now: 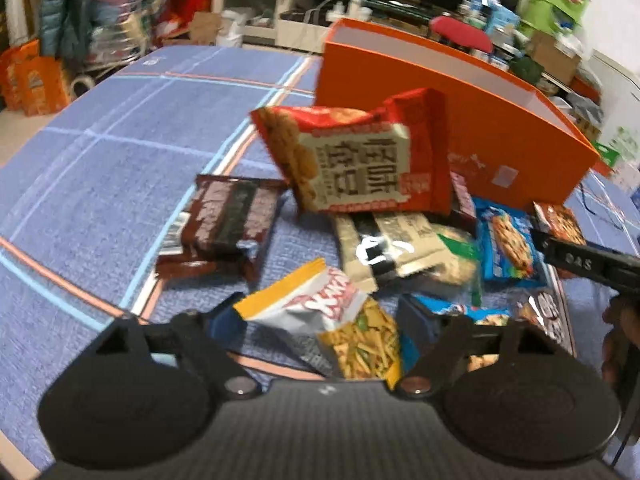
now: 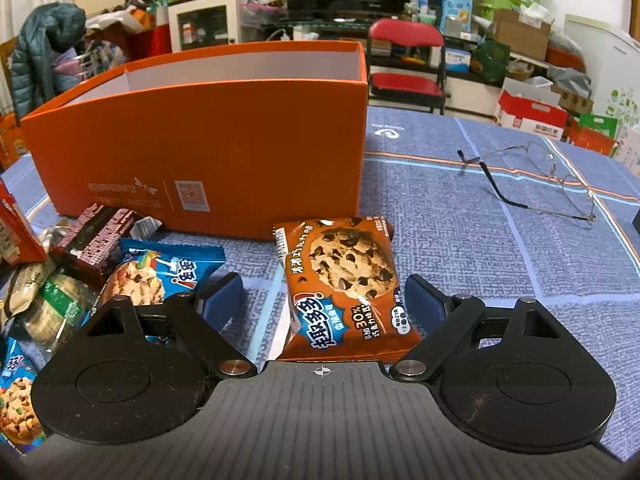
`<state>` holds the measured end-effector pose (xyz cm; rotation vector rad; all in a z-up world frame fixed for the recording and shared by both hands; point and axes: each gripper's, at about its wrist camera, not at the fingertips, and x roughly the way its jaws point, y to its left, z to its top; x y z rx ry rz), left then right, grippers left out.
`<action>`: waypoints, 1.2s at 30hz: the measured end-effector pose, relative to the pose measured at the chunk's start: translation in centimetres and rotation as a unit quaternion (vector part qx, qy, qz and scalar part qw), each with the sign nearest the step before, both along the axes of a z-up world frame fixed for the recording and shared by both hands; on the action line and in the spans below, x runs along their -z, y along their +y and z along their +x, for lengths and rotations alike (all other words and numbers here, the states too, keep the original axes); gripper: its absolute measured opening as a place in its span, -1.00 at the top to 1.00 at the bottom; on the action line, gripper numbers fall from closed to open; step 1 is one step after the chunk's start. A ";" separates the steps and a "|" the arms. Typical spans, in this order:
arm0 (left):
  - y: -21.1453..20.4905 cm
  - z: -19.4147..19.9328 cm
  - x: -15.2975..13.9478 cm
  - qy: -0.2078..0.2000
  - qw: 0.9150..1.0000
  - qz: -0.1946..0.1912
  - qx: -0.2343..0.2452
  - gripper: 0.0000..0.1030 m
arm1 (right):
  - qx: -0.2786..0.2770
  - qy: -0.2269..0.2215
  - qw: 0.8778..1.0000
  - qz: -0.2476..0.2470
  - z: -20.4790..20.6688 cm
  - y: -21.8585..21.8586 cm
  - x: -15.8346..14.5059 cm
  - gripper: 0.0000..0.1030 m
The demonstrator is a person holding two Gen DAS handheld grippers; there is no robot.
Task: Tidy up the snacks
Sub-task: 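Grasp the brown chocolate-chip cookie pack with the right tool while the left tool grasps the white-and-black snack bag, then carry both held packs over the orange box and open both tools inside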
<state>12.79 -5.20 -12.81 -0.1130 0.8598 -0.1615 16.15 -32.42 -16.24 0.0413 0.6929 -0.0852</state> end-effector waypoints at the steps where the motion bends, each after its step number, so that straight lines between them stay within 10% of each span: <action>1: 0.0 0.0 0.0 -0.002 1.000 0.001 0.008 -0.19 | -0.002 0.000 1.000 0.000 -0.1 0.1 -0.1 -0.42; 6: 1.9 0.5 -0.2 0.005 0.999 -0.031 0.023 0.07 | -0.009 0.002 1.000 0.005 -0.3 -0.1 -0.6 0.37; 36: 2.8 -1.7 -2.7 -0.027 0.995 -0.045 0.087 0.42 | -0.052 -0.030 0.996 -0.059 -2.7 2.7 -3.9 0.46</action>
